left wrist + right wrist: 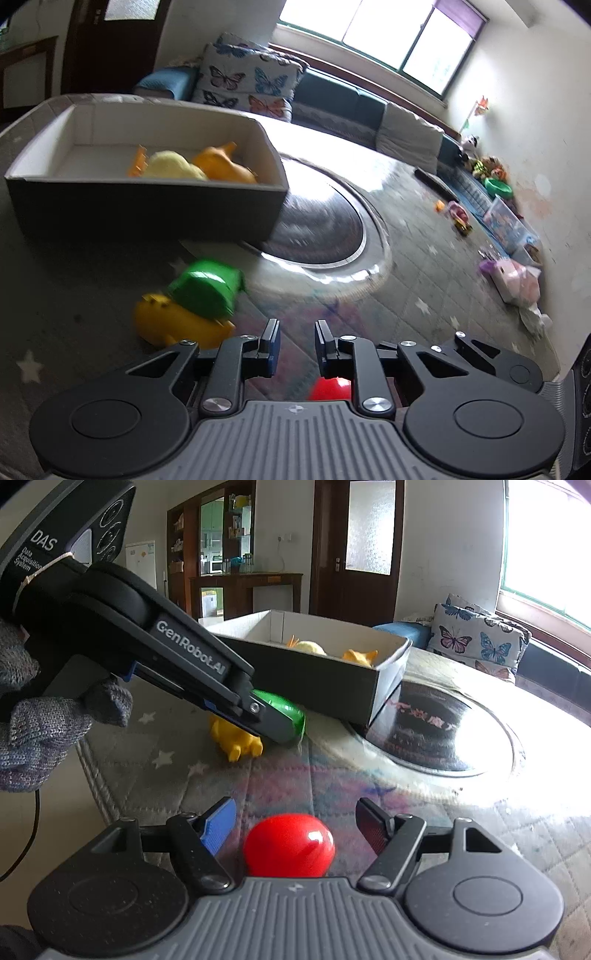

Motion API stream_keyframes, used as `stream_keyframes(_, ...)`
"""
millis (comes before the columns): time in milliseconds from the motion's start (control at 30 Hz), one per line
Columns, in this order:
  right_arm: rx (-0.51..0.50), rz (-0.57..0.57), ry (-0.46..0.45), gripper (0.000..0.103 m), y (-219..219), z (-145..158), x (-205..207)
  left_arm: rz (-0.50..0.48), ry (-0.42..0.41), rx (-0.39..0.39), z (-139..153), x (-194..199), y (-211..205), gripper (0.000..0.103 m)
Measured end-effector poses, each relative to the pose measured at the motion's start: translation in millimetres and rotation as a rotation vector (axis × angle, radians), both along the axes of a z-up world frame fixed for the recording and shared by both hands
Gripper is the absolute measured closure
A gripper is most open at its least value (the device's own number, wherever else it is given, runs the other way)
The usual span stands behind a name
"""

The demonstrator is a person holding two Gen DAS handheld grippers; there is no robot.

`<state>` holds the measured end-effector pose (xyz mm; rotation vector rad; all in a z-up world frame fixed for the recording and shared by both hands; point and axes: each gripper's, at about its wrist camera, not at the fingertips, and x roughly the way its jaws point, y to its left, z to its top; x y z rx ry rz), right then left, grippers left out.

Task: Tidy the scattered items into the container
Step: 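Move the left gripper to the red ball and close around it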

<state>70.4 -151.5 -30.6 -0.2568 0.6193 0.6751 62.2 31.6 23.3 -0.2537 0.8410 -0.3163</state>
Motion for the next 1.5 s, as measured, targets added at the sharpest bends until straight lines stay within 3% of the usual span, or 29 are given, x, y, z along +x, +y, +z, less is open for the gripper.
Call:
stream_keyframes(367,-0.001,-0.025,0.027,0.03,-13,-10,-15,-0.076,0.034,0.01,-9,-16,-26,0.077)
stream_keyframes(867,0.026,-0.033,0.047,0.043,-15,-19,-23,-0.155,0.035,0.087,-15,-24,-44,0.075)
stream_keyframes(1500,0.022,-0.033,0.036,0.048,-16,-19,-21,-0.254,0.057,0.189,-18,-14,-61,0.057)
